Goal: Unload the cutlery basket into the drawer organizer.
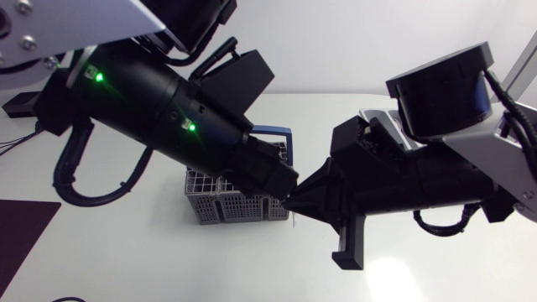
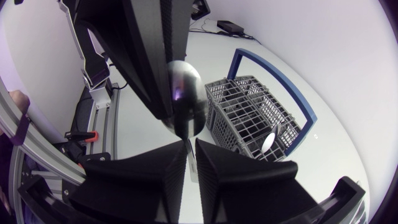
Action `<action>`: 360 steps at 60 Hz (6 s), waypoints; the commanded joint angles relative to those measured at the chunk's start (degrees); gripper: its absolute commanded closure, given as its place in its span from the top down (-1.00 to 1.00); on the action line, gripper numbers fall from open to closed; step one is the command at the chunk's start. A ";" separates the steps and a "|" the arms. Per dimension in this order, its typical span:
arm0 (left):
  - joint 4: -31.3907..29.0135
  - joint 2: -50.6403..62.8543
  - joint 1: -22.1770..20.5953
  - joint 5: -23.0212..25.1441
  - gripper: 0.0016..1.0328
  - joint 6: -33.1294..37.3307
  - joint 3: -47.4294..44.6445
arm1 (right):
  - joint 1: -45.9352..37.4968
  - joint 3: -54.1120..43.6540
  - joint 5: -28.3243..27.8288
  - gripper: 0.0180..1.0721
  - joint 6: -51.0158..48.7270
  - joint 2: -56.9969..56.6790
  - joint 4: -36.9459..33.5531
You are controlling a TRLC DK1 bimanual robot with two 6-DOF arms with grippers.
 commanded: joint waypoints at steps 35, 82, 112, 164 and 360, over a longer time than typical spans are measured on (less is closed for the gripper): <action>0.93 2.82 6.44 0.72 0.76 -7.19 6.10 | -3.56 -2.06 0.64 -0.89 -0.76 -0.48 -3.20; 0.67 12.14 8.98 -5.34 0.78 -15.28 9.00 | -36.26 -5.23 -4.11 -0.89 -20.98 -3.47 -10.76; -3.37 15.56 7.49 -9.74 0.78 -19.85 10.40 | -59.46 -1.01 -5.16 -0.89 -38.29 6.82 -8.30; -3.37 18.11 4.15 -12.64 0.77 -32.15 10.49 | -70.89 6.73 10.66 -0.89 -50.68 35.03 22.03; 4.71 26.55 4.15 -20.64 -0.48 -32.50 11.37 | -25.45 -11.64 24.46 0.90 -17.28 -0.57 2.60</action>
